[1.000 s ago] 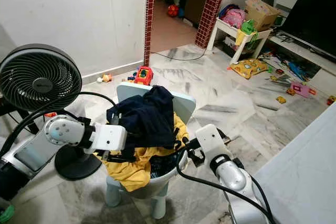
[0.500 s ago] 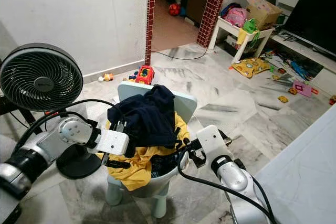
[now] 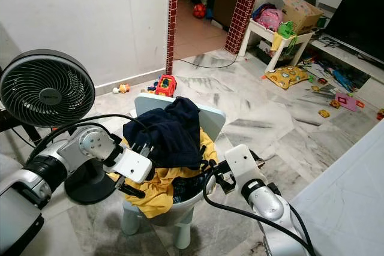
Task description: Hang hanger
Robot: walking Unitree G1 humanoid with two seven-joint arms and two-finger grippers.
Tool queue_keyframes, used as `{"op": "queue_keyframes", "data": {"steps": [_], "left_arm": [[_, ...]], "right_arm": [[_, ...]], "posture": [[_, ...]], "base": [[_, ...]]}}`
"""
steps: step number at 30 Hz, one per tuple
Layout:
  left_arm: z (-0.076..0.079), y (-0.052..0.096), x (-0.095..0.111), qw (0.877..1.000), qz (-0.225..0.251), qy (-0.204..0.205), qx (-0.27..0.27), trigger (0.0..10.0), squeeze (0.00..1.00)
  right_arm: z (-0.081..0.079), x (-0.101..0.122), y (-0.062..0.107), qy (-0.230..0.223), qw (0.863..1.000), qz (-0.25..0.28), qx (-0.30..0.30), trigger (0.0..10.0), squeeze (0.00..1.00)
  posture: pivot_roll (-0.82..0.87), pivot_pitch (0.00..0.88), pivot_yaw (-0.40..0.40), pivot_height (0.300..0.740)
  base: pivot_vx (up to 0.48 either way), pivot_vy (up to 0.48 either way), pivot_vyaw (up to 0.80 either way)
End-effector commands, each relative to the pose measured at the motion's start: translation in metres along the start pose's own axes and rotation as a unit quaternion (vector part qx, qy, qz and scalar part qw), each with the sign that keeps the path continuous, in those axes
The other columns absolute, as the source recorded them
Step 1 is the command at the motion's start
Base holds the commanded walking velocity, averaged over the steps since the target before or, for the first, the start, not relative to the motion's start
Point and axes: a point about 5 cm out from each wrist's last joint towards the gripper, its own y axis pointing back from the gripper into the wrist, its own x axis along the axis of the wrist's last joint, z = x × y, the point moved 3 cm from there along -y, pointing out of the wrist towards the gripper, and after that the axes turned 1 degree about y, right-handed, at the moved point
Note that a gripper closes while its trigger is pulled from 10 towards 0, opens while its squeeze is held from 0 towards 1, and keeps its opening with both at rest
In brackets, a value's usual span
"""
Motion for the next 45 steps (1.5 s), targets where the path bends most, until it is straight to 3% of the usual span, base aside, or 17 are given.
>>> {"op": "queue_keyframes", "data": {"steps": [1, 7, 12, 20, 21, 22, 23, 24, 25, 32, 38, 45], "left_arm": [[-0.004, 0.005, 0.002, 1.0, -0.012, -0.016, -0.019, 10.0, 0.0], [-0.008, 0.015, 0.0, 0.998, -0.029, -0.037, -0.043, 10.0, 0.0], [-0.019, 0.017, -0.001, 0.999, -0.038, -0.016, -0.002, 10.0, 0.0], [-0.013, 0.009, -0.029, 0.991, -0.127, -0.01, 0.052, 9.8, 0.0], [-0.012, 0.008, -0.031, 0.99, -0.132, -0.008, 0.051, 8.7, 0.0], [-0.011, 0.008, -0.033, 0.989, -0.135, -0.003, 0.054, 5.6, 0.0], [-0.011, 0.007, -0.033, 0.989, -0.136, 0.001, 0.057, 5.6, 0.0], [-0.012, 0.007, -0.035, 0.987, -0.145, -0.005, 0.061, 0.9, 0.0], [-0.013, 0.007, -0.036, 0.987, -0.149, -0.008, 0.066, 0.0, 0.0], [-0.03, 0.012, -0.034, 0.978, -0.158, -0.024, 0.137, 0.0, 0.0], [-0.035, 0.013, -0.033, 0.974, -0.149, -0.007, 0.171, 0.0, 0.0], [-0.038, 0.012, -0.03, 0.973, -0.124, 0.025, 0.191, 0.0, 0.0]], "right_arm": [[0.004, 0.001, 0.002, 0.003, 1.0, 0.001, -0.006, 10.0, 0.0], [0.003, 0.001, 0.002, 0.002, 1.0, 0.001, -0.003, 10.0, 0.0], [0.002, 0.001, 0.001, 0.002, 1.0, 0.0, -0.003, 10.0, 0.0], [0.001, 0.001, 0.0, 0.004, 1.0, 0.0, 0.0, 10.0, 0.0], [0.001, 0.001, 0.0, 0.004, 1.0, 0.0, 0.0, 10.0, 0.0], [0.001, 0.001, 0.0, 0.004, 1.0, 0.0, 0.0, 10.0, 0.0], [0.001, 0.001, 0.0, 0.004, 1.0, 0.001, 0.0, 10.0, 0.0], [0.001, 0.001, 0.001, 0.005, 1.0, 0.0, 0.0, 10.0, 0.0], [0.001, 0.001, 0.001, 0.006, 1.0, 0.0, -0.001, 10.0, 0.0], [0.0, 0.0, 0.002, 0.005, 1.0, -0.001, -0.002, 10.0, 0.0], [-0.002, 0.001, 0.001, 0.005, 1.0, 0.001, 0.005, 10.0, 0.0], [-0.006, 0.0, 0.009, 0.017, 0.998, 0.005, 0.054, 10.0, 0.0]], "posture": [[0.09, 0.0, -0.112, 0.74], [0.1, 0.0, -0.113, 0.74], [0.09, 0.0, -0.109, 0.74], [0.09, 0.0, -0.115, 0.74], [0.09, 0.0, -0.115, 0.74], [0.09, 0.0, -0.116, 0.74], [0.09, 0.0, -0.116, 0.74], [0.09, 0.0, -0.116, 0.74], [0.09, 0.0, -0.116, 0.74], [0.09, 0.0, -0.114, 0.74], [0.09, 0.0, -0.114, 0.74], [0.09, 0.0, -0.119, 0.74]], "base": [[0.0, 0.0, 0.0], [0.0, 0.0, 0.0], [0.0, 0.0, 0.0], [0.0, 0.0, 0.0], [0.0, 0.0, 0.0], [0.0, 0.0, 0.0], [0.0, 0.0, 0.0], [0.0, 0.0, 0.0], [0.0, 0.0, 0.0], [0.0, 0.0, 0.0], [0.0, 0.0, 0.0], [0.0, 0.0, 0.0]]}}
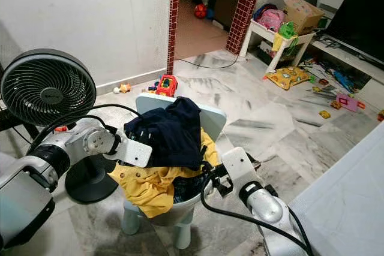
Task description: Hang hanger
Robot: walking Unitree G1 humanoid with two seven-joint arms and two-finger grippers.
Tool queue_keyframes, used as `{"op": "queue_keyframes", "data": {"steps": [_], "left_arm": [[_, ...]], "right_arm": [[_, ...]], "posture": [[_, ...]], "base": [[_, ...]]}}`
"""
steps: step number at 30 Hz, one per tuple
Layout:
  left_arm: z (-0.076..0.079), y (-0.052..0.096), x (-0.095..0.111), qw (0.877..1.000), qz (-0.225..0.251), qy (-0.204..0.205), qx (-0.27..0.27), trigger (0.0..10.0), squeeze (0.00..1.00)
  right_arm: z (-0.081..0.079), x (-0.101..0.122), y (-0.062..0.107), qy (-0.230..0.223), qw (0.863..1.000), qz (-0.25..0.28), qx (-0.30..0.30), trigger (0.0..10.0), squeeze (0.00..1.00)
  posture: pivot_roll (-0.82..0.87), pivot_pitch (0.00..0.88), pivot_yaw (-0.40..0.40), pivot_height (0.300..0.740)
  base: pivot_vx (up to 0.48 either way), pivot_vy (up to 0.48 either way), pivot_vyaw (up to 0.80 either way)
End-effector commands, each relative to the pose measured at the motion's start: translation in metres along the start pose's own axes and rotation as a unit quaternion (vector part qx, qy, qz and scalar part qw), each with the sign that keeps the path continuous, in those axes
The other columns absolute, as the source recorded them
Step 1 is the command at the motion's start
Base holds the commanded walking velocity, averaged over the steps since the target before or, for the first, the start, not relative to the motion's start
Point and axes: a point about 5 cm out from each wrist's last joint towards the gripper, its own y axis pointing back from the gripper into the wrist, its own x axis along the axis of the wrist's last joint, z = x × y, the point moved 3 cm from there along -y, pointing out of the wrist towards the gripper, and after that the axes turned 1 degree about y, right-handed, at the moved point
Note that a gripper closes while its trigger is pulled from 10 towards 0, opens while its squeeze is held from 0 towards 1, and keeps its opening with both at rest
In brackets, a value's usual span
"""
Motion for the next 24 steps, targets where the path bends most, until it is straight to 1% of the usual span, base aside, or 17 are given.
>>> {"op": "queue_keyframes", "data": {"steps": [1, 3, 4, 5, 7, 9, 11, 13, 16, 17, 18, 19, 20, 21, 22, 23, 24], "left_arm": [[-0.008, 0.0, 0.005, 1.0, 0.011, 0.021, 0.014, 0.0, 0.0], [-0.009, 0.0, 0.005, 0.999, 0.013, 0.04, 0.018, 0.0, 0.0], [-0.011, 0.0, 0.005, 0.998, 0.016, 0.056, 0.025, 0.0, 0.0], [-0.011, 0.0, 0.005, 0.998, 0.016, 0.056, 0.025, 0.0, 0.0], [-0.012, 0.0, 0.004, 0.993, 0.028, 0.111, 0.038, 0.0, 0.0], [-0.012, -0.001, 0.003, 0.988, 0.036, 0.141, 0.042, 0.0, 0.0], [-0.01, -0.001, 0.003, 0.986, 0.043, 0.158, 0.043, 0.0, 0.0], [-0.006, -0.003, 0.003, 0.977, 0.057, 0.201, 0.042, 0.0, 0.0], [-0.007, -0.003, 0.003, 0.966, 0.072, 0.242, 0.049, 0.0, 0.0], [-0.01, -0.004, 0.004, 0.956, 0.083, 0.273, 0.061, 0.0, 0.0], [-0.013, -0.004, 0.005, 0.941, 0.1, 0.316, 0.076, 0.0, 0.0], [-0.017, -0.004, 0.005, 0.922, 0.112, 0.357, 0.097, 0.0, 0.0], [-0.017, -0.004, 0.005, 0.922, 0.112, 0.357, 0.097, 0.0, 0.0], [-0.019, -0.004, 0.004, 0.914, 0.117, 0.374, 0.108, 0.0, 0.0], [-0.027, -0.003, 0.005, 0.875, 0.146, 0.439, 0.14, 0.0, 0.0], [-0.029, -0.003, 0.005, 0.859, 0.158, 0.463, 0.151, 0.0, 0.0], [-0.032, -0.003, 0.005, 0.84, 0.171, 0.486, 0.168, 0.0, 0.0]], "right_arm": [[0.002, 0.0, 0.004, 0.011, 1.0, -0.002, 0.01, 10.0, 0.0], [0.001, -0.002, 0.004, 0.015, 1.0, -0.007, 0.014, 10.0, 0.0], [0.002, -0.004, 0.005, 0.018, 1.0, -0.012, 0.015, 10.0, 0.0], [0.002, -0.004, 0.005, 0.018, 1.0, -0.012, 0.015, 10.0, 0.0], [0.0, -0.007, 0.006, 0.023, 0.999, -0.016, 0.018, 10.0, 0.0], [-0.001, -0.007, 0.006, 0.026, 0.999, -0.019, 0.021, 10.0, 0.0], [-0.002, -0.008, 0.006, 0.027, 0.999, -0.019, 0.022, 10.0, 0.0], [-0.003, -0.009, 0.006, 0.03, 0.999, -0.021, 0.026, 10.0, 0.0], [-0.003, -0.009, 0.006, 0.034, 0.999, -0.023, 0.027, 10.0, 0.0], [-0.003, -0.009, 0.006, 0.037, 0.999, -0.023, 0.028, 10.0, 0.0], [-0.003, -0.009, 0.006, 0.039, 0.999, -0.024, 0.028, 10.0, 0.0], [-0.003, -0.01, 0.006, 0.04, 0.999, -0.024, 0.027, 10.0, 0.0], [-0.003, -0.01, 0.006, 0.04, 0.999, -0.024, 0.027, 10.0, 0.0], [-0.002, -0.01, 0.006, 0.041, 0.999, -0.024, 0.026, 10.0, 0.0], [0.0, -0.01, 0.007, 0.043, 0.999, -0.025, 0.021, 10.0, 0.0], [0.0, -0.01, 0.007, 0.043, 0.999, -0.025, 0.02, 10.0, 0.0], [0.001, -0.01, 0.007, 0.044, 0.999, -0.025, 0.017, 10.0, 0.0]], "posture": [[0.09, 0.0, -0.119, 0.74], [0.09, 0.0, -0.119, 0.74], [0.09, 0.0, -0.119, 0.74], [0.09, 0.0, -0.119, 0.74], [0.09, 0.0, -0.12, 0.74], [0.09, 0.0, -0.121, 0.74], [0.09, 0.0, -0.121, 0.74], [0.09, 0.0, -0.123, 0.74], [0.09, 0.0, -0.124, 0.74], [0.09, 0.0, -0.124, 0.74], [0.09, 0.0, -0.123, 0.74], [0.09, 0.0, -0.123, 0.74], [0.09, 0.0, -0.123, 0.74], [0.09, 0.0, -0.122, 0.74], [0.09, 0.0, -0.124, 0.74], [0.09, 0.0, -0.124, 0.74], [0.09, 0.0, -0.125, 0.74]], "base": [[0.0, 0.0, 0.0], [0.0, 0.0, 0.0], [0.0, 0.0, 0.0], [0.0, 0.0, 0.0], [0.0, 0.0, 0.0], [0.0, 0.0, 0.0], [0.0, 0.0, 0.0], [0.0, 0.0, 0.0], [0.0, 0.0, 0.0], [0.0, 0.0, 0.0], [0.0, 0.0, 0.0], [0.0, 0.0, 0.0], [0.0, 0.0, 0.0], [0.0, 0.0, 0.0], [0.0, 0.0, 0.0], [0.0, 0.0, 0.0], [0.0, 0.0, 0.0]]}}
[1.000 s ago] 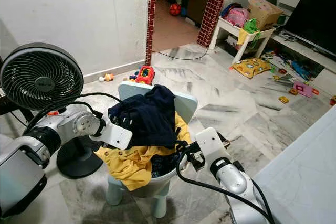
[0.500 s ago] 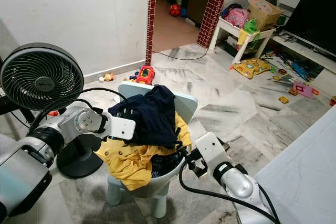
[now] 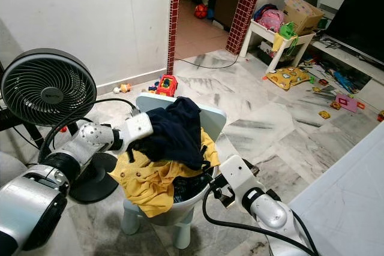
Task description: Hang hanger
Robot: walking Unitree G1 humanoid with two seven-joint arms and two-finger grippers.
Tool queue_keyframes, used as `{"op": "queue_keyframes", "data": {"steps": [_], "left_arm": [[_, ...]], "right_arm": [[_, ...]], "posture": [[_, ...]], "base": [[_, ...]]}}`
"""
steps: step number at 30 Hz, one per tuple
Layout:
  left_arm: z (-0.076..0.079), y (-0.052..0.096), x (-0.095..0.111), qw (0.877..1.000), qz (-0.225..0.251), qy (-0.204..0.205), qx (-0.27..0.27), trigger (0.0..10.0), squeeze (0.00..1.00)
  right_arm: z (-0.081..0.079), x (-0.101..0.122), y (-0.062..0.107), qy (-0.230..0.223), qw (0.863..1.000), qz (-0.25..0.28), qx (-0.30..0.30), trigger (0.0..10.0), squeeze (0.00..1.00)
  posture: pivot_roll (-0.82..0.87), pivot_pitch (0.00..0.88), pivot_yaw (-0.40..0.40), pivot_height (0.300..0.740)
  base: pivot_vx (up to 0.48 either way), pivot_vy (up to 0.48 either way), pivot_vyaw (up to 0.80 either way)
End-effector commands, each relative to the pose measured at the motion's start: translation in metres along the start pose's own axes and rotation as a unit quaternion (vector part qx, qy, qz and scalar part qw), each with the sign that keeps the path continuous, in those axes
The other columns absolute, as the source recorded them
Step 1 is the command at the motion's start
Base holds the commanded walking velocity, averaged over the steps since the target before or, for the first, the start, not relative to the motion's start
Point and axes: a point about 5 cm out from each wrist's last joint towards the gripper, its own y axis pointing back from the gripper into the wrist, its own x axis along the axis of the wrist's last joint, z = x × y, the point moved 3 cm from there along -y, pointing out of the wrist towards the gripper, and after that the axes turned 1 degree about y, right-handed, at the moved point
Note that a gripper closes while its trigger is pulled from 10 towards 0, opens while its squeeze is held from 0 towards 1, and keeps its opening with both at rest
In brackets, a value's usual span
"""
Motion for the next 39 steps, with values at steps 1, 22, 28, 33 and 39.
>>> {"op": "queue_keyframes", "data": {"steps": [1, 22, 28, 33, 39], "left_arm": [[-0.004, -0.001, 0.007, 0.997, 0.037, 0.054, 0.03, 0.0, 0.0], [-0.008, 0.005, -0.048, 0.747, 0.143, 0.595, 0.26, 0.0, 0.0], [0.003, -0.001, -0.05, 0.775, 0.101, 0.57, 0.254, 8.2, 0.0], [0.007, -0.001, -0.042, 0.841, 0.086, 0.473, 0.247, 10.0, 0.0], [0.014, 0.006, -0.041, 0.874, 0.082, 0.417, 0.238, 10.0, 1.0]], "right_arm": [[0.007, -0.001, 0.004, 0.01, 1.0, -0.001, -0.013, 10.0, 0.0], [0.011, 0.002, 0.0, 0.023, 1.0, 0.003, -0.018, 10.0, 0.0], [0.012, 0.001, 0.002, 0.025, 0.999, 0.002, -0.021, 10.0, 0.0], [0.012, 0.001, 0.001, 0.025, 0.999, 0.003, -0.022, 10.0, 0.0], [0.011, 0.002, 0.0, 0.025, 0.999, 0.003, -0.021, 10.0, 0.0]], "posture": [[0.09, 0.0, -0.126, 0.74], [0.11, 0.0, -0.153, 0.74], [0.1, 0.0, -0.153, 0.74], [0.1, 0.0, -0.154, 0.74], [0.11, 0.0, -0.154, 0.74]], "base": [[0.0, 0.0, 0.0], [0.0, 0.0, 0.0], [0.0, 0.0, 0.0], [0.0, 0.0, 0.0], [0.0, 0.0, 0.0]]}}
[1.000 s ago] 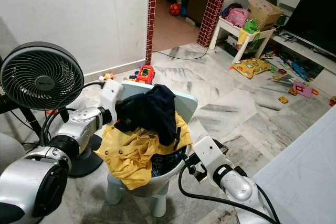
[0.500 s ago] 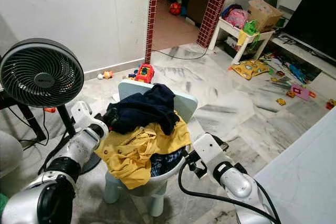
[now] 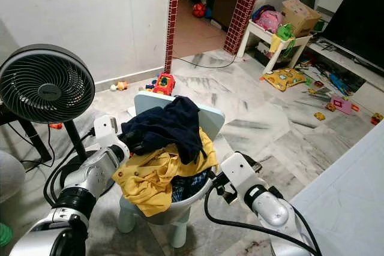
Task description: Hang hanger
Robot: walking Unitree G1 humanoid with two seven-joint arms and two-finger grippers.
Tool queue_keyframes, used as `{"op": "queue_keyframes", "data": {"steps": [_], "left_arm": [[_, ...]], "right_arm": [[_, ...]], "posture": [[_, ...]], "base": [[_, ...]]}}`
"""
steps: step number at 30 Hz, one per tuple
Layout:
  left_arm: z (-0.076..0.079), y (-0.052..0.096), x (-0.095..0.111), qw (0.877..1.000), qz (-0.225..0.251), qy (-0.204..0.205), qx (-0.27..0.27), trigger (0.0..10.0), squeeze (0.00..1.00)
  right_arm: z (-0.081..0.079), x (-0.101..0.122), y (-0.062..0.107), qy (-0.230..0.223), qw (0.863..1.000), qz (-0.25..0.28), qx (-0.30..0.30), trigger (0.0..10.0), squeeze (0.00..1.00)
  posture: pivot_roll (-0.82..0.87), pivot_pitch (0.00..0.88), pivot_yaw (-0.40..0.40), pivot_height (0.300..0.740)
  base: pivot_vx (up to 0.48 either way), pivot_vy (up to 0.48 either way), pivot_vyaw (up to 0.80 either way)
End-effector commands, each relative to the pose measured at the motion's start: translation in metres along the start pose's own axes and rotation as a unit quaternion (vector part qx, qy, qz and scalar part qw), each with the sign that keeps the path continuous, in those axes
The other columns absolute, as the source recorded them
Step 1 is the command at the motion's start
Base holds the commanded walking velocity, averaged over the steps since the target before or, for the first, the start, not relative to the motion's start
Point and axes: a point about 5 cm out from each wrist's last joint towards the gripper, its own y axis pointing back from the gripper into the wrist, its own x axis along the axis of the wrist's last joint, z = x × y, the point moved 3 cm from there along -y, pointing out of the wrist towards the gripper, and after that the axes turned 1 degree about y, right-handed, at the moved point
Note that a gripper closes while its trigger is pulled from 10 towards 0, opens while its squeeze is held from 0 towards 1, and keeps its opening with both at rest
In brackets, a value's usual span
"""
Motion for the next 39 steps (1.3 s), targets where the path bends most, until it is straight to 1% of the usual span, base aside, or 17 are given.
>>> {"op": "queue_keyframes", "data": {"steps": [1, 3, 6, 11, 13, 16, 17, 20, 22, 24, 25, 27, 28, 30, 32, 35, 39], "left_arm": [[0.006, 0.004, -0.005, 0.999, -0.012, -0.038, -0.02, 10.0, 1.0], [0.003, 0.01, -0.009, 0.998, -0.019, -0.057, -0.023, 10.0, 1.0], [-0.001, 0.016, -0.011, 0.997, -0.023, -0.065, -0.022, 10.0, 1.0], [-0.01, 0.037, -0.012, 0.993, -0.039, -0.109, -0.015, 10.0, 1.0], [-0.013, 0.043, -0.013, 0.993, -0.049, -0.109, -0.007, 10.0, 1.0], [-0.013, 0.049, -0.014, 0.99, -0.052, -0.132, -0.008, 10.0, 1.0], [-0.014, 0.053, -0.016, 0.987, -0.054, -0.15, -0.008, 10.0, 1.0], [-0.013, 0.057, -0.018, 0.985, -0.059, -0.164, -0.008, 10.0, 1.0], [-0.013, 0.061, -0.019, 0.98, -0.066, -0.187, -0.013, 10.0, 1.0], [-0.013, 0.063, -0.018, 0.973, -0.064, -0.222, -0.02, 10.0, 1.0], [-0.012, 0.064, -0.016, 0.963, -0.058, -0.261, -0.031, 10.0, 1.0], [-0.011, 0.064, -0.014, 0.956, -0.056, -0.286, -0.037, 10.0, 1.0], [-0.011, 0.064, -0.014, 0.956, -0.056, -0.286, -0.037, 10.0, 1.0], [-0.01, 0.065, -0.013, 0.936, -0.054, -0.344, -0.053, 10.0, 1.0], [-0.012, 0.067, -0.015, 0.925, -0.061, -0.371, -0.06, 10.0, 1.0], [-0.012, 0.068, -0.015, 0.916, -0.064, -0.39, -0.066, 10.0, 1.0], [-0.013, 0.072, -0.015, 0.899, -0.072, -0.424, -0.079, 10.0, 1.0]], "right_arm": [[0.004, -0.002, 0.0, 0.004, 1.0, -0.003, -0.005, 10.0, 0.0], [0.004, -0.002, 0.0, 0.004, 1.0, -0.003, -0.005, 10.0, 0.0], [0.005, -0.002, 0.0, 0.005, 1.0, -0.004, -0.006, 10.0, 0.0], [0.005, -0.003, 0.0, 0.006, 1.0, -0.004, -0.006, 10.0, 0.0], [0.005, -0.003, 0.0, 0.007, 1.0, -0.004, -0.006, 10.0, 0.0], [0.006, -0.002, -0.002, 0.008, 1.0, -0.003, -0.006, 10.0, 0.0], [0.006, -0.002, -0.002, 0.009, 1.0, -0.002, -0.005, 10.0, 0.0], [0.006, -0.001, -0.003, 0.01, 1.0, -0.002, -0.005, 10.0, 0.0], [0.006, -0.001, -0.003, 0.01, 1.0, -0.001, -0.005, 10.0, 0.0], [0.006, -0.001, -0.003, 0.011, 1.0, -0.001, -0.005, 10.0, 0.0], [0.006, -0.001, -0.003, 0.012, 1.0, -0.001, -0.005, 10.0, 0.0], [0.006, -0.001, -0.004, 0.012, 1.0, -0.001, -0.005, 10.0, 0.0], [0.006, -0.001, -0.004, 0.012, 1.0, -0.001, -0.005, 10.0, 0.0], [0.006, -0.001, -0.004, 0.012, 1.0, -0.001, -0.006, 10.0, 0.0], [0.006, -0.002, -0.004, 0.011, 1.0, -0.002, -0.006, 10.0, 0.0], [0.005, -0.002, -0.004, 0.011, 1.0, -0.002, -0.005, 10.0, 0.0], [0.005, -0.003, -0.004, 0.011, 1.0, -0.004, -0.005, 10.0, 0.0]], "posture": [[0.11, 0.0, -0.154, 0.74], [0.11, 0.0, -0.154, 0.74], [0.11, 0.0, -0.153, 0.74], [0.12, 0.0, -0.152, 0.74], [0.12, 0.0, -0.151, 0.74], [0.13, 0.0, -0.153, 0.74], [0.13, 0.0, -0.153, 0.74], [0.13, 0.0, -0.152, 0.74], [0.13, 0.0, -0.152, 0.74], [0.13, 0.0, -0.153, 0.74], [0.13, 0.0, -0.153, 0.74], [0.13, 0.0, -0.15, 0.74], [0.13, 0.0, -0.15, 0.74], [0.13, 0.0, -0.149, 0.74], [0.13, 0.0, -0.149, 0.74], [0.13, 0.0, -0.144, 0.74], [0.13, 0.0, -0.142, 0.74]], "base": [[0.0, 0.0, 0.0], [0.0, 0.0, 0.0], [0.0, 0.0, 0.0], [0.0, 0.0, 0.0], [0.0, 0.0, 0.0], [0.0, 0.0, 0.0], [0.0, 0.0, 0.0], [0.0, 0.0, 0.0], [0.0, 0.0, 0.0], [0.0, 0.0, 0.0], [0.0, 0.0, 0.0], [0.0, 0.0, 0.0], [0.0, 0.0, 0.0], [0.0, 0.0, 0.0], [0.0, 0.0, 0.0], [0.0, 0.0, 0.0], [0.0, 0.0, 0.0]]}}
